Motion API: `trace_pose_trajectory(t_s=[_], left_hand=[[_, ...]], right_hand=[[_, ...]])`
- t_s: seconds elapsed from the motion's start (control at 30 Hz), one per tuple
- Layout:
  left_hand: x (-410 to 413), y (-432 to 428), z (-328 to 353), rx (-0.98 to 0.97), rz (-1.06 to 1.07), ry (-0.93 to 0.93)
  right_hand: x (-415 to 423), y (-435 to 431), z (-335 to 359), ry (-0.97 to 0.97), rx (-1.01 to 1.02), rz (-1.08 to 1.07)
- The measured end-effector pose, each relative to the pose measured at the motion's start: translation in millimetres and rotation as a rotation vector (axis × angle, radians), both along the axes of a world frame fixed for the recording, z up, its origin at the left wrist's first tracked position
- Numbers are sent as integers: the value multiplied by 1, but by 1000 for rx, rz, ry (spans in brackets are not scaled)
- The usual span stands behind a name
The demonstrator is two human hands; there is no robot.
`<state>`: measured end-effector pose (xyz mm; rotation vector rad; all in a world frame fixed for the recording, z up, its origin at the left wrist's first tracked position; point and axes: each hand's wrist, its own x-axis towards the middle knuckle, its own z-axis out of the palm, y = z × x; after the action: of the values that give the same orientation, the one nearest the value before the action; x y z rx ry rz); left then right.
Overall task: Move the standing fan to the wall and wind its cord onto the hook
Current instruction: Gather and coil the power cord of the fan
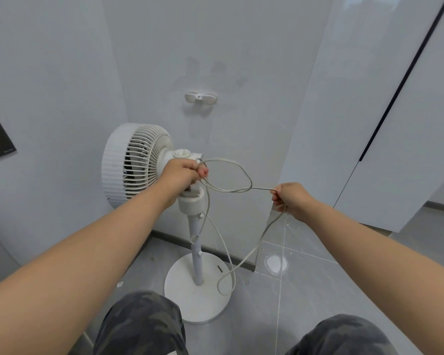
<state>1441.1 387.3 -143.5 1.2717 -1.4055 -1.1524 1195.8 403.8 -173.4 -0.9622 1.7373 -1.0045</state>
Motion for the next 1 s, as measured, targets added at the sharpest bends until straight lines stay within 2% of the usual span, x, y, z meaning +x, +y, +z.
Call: trace_pose_trajectory(t_s=[0.1,0.23,0.37,0.43,0.53,0.63,0.7,0.77,0.83,0.9,1.0], left_hand=[[-2,3,2,179,-60,223],[-10,5,2,194,-64,231],[-16,4,3,232,-91,326],[-19,4,5,270,-69,390],[-18,3,4,338,-28,424],[-16,4,-2,375,-23,238],[-12,7,-3,352,-67,-90],[-8,9,-2,269,-182,-457],[-3,12,-1,162,-351,-734],[-1,14,0,111,-436,-839],[-1,13,1,67,-402,-765]], right_hand=[[-4,6,0,39,-2,141],[-4,13,5,-33,80,434],[6,14,15,-4,25,669],[13,16,17,116,-6,708],[19,17,18,266,-164,561],[17,16,22,281,-266,427],[17,16,27,226,-296,373],[19,16,33,17,-307,295],[20,14,39,-147,-289,223],[19,11,44,-182,-273,144],[19,9,48,-153,-238,78]])
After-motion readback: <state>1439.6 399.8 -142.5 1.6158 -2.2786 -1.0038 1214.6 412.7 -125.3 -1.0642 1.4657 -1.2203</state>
